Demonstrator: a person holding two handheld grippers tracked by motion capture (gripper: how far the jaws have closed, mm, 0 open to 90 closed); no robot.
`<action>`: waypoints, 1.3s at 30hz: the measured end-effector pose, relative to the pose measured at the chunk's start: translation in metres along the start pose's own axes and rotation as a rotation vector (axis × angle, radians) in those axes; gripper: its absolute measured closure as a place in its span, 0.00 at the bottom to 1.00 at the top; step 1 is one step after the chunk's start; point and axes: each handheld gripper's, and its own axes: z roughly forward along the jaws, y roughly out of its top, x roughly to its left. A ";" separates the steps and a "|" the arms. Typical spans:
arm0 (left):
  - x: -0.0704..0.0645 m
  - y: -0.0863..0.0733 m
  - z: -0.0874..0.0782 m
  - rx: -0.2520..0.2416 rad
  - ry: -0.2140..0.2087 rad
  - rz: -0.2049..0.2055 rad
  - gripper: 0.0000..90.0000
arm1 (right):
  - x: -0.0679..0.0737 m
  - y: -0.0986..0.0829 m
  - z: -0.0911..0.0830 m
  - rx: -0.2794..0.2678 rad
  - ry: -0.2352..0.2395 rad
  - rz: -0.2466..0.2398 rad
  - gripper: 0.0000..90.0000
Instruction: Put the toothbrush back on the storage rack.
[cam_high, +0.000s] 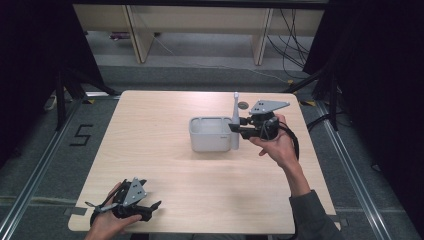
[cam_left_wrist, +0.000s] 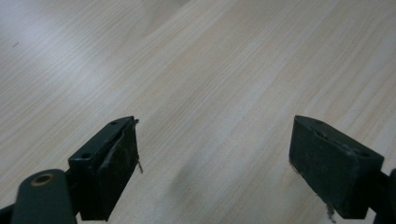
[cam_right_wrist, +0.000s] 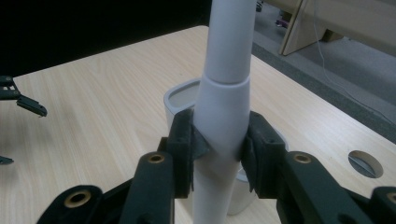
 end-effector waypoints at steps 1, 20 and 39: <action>0.000 0.000 0.000 -0.001 0.000 0.000 0.17 | 0.000 0.001 0.000 0.005 0.004 -0.002 0.75; 0.000 0.000 0.000 -0.008 0.004 -0.004 0.17 | 0.004 0.016 0.011 -0.011 0.029 -0.007 0.75; 0.000 0.000 0.000 -0.011 0.009 -0.006 0.17 | 0.007 0.029 0.022 -0.031 0.041 -0.001 0.75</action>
